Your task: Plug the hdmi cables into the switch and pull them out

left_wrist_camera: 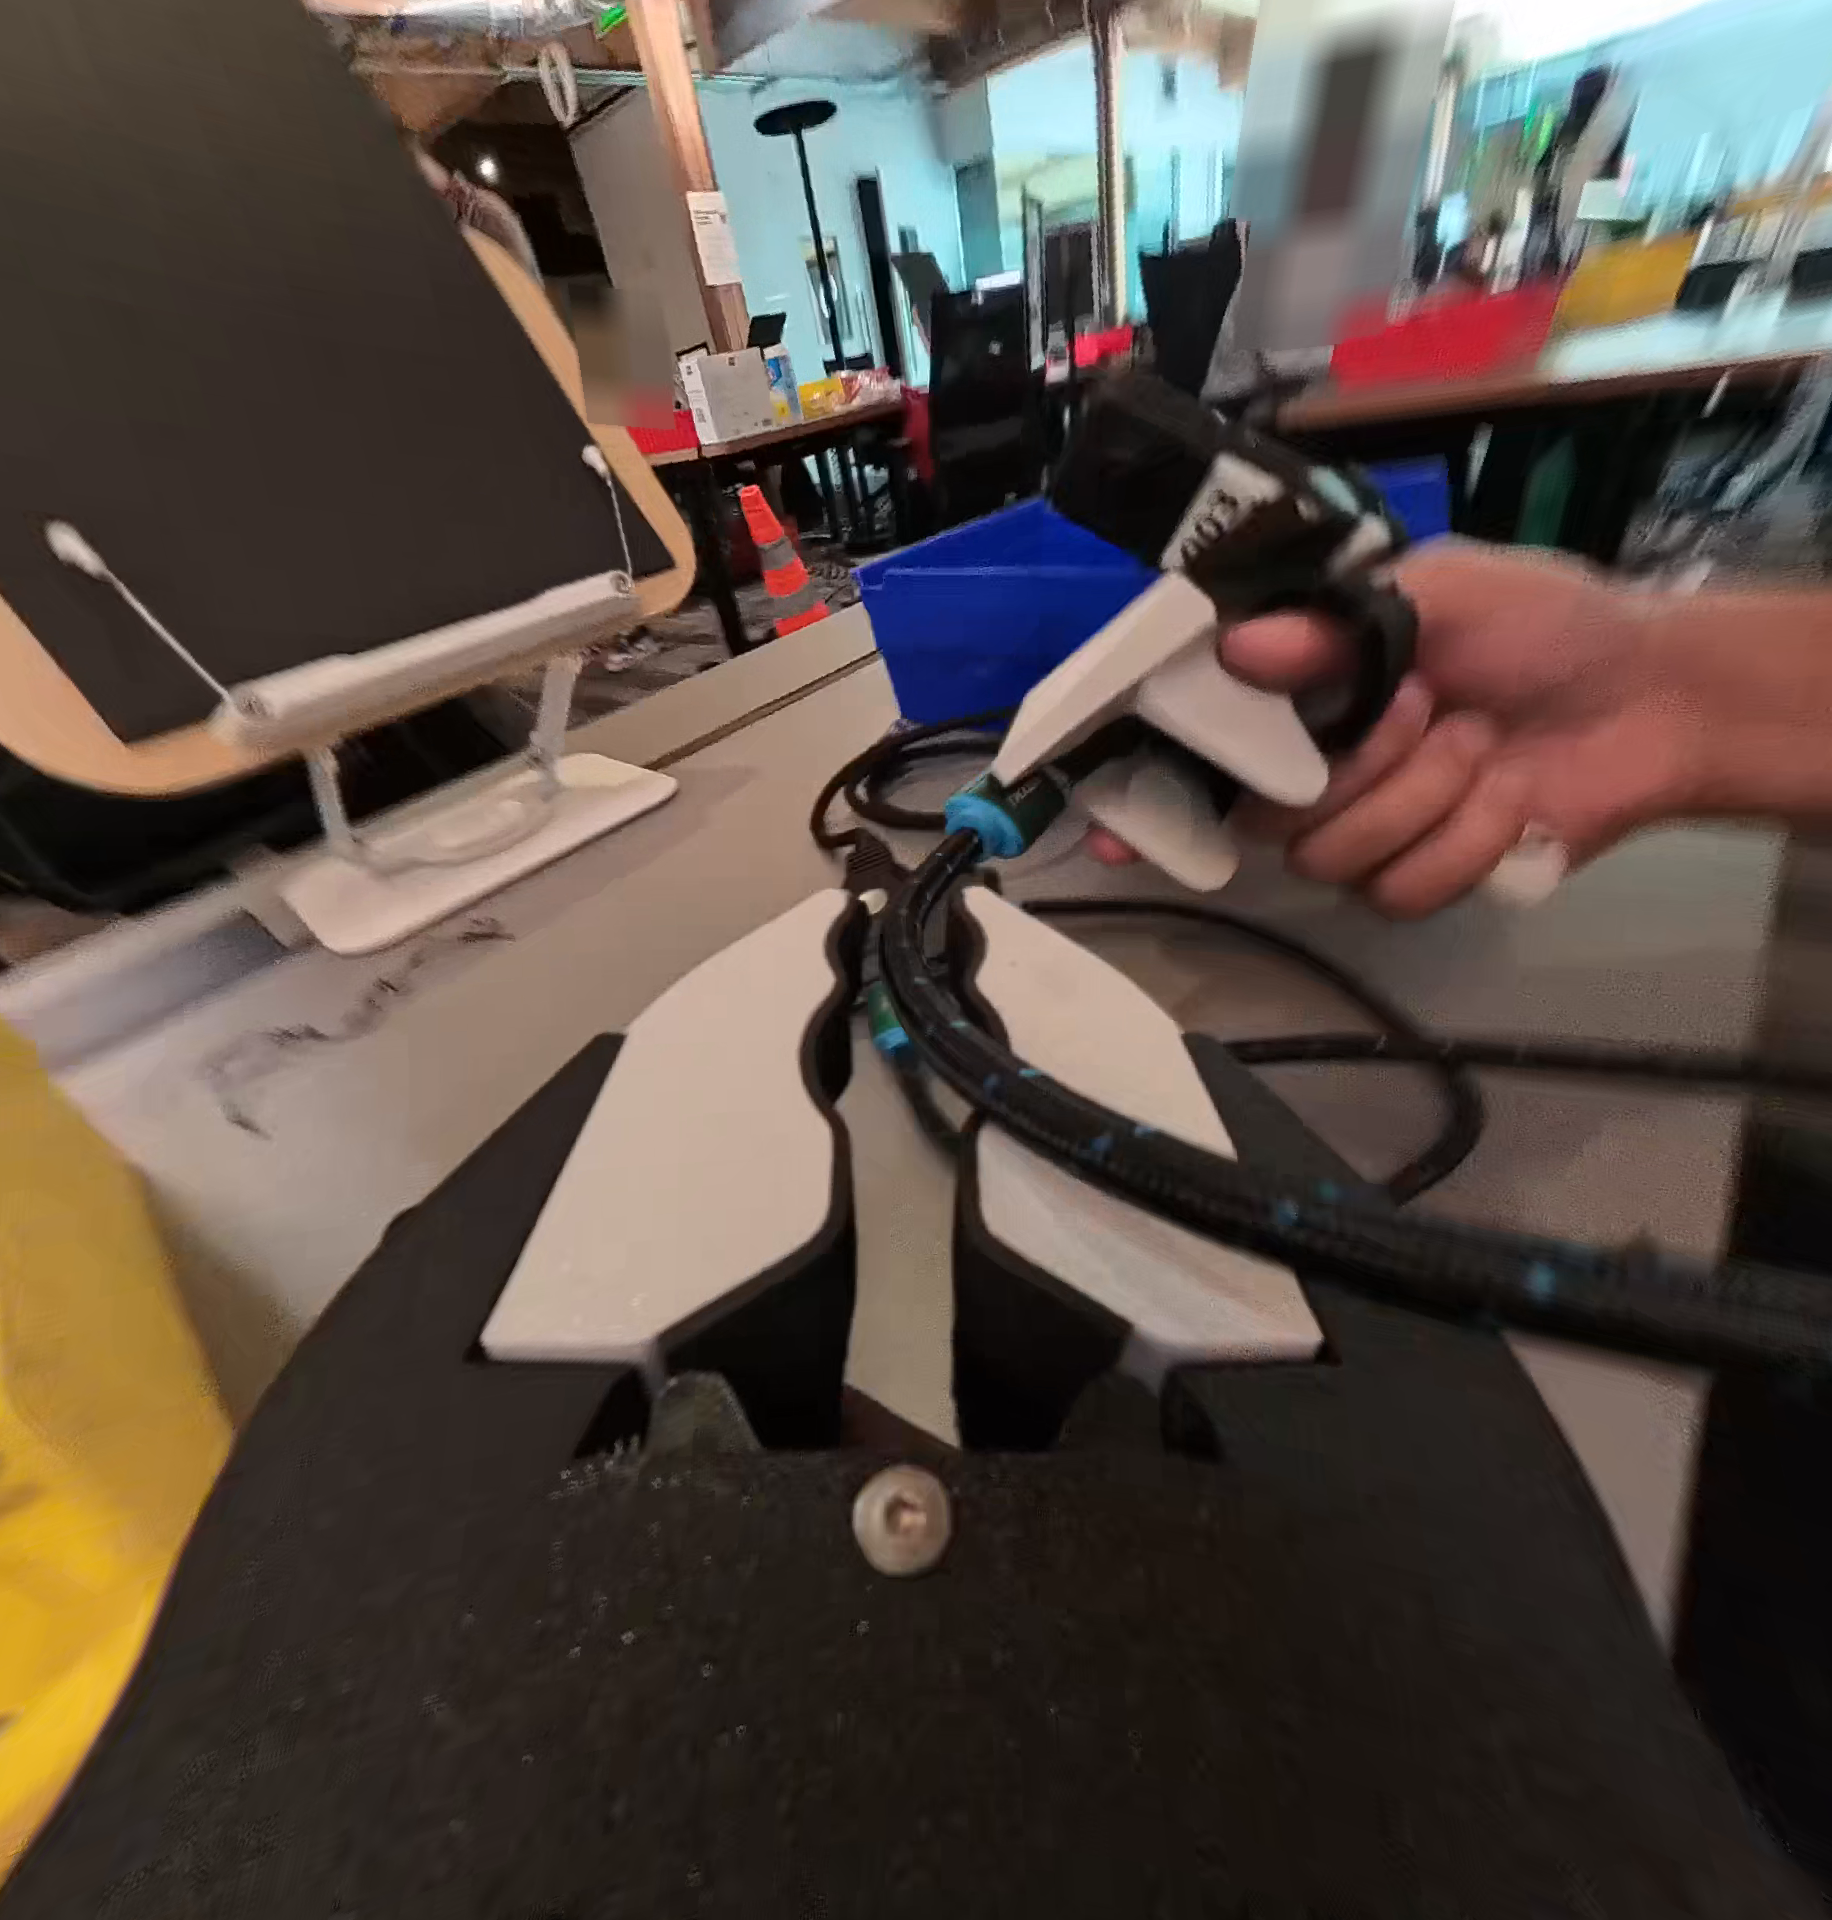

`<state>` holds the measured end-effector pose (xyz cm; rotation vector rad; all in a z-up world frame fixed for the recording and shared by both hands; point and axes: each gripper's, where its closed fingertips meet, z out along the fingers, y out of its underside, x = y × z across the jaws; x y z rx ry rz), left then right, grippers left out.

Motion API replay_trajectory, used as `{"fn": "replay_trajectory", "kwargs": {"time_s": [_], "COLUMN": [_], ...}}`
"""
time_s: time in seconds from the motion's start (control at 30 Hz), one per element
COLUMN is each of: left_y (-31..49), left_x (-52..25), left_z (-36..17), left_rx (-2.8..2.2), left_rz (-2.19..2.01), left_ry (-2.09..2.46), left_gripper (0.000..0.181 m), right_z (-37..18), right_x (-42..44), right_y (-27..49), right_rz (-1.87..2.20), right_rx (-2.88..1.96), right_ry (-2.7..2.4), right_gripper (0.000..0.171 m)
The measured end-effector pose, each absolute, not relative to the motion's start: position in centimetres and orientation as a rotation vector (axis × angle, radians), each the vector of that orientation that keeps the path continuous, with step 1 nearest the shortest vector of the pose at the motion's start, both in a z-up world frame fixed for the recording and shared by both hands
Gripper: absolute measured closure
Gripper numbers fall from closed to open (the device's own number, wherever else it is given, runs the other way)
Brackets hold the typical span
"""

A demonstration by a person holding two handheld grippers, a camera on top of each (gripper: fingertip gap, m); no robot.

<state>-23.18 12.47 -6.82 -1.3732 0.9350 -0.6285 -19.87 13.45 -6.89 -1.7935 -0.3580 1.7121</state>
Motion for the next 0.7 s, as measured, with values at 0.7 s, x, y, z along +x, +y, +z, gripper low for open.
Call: {"fn": "replay_trajectory", "kwargs": {"time_s": [0.7], "left_y": [12.6], "left_x": [-22.5], "left_z": [-9.5], "left_rx": [-1.638], "left_rz": [-0.54], "left_ry": [0.898], "left_gripper": [0.175], "right_z": [-13.3], "right_x": [-11.7], "right_y": [18.9], "right_rz": [0.492], "right_rx": [-1.921], "right_ry": [-0.728], "right_gripper": [0.115]}}
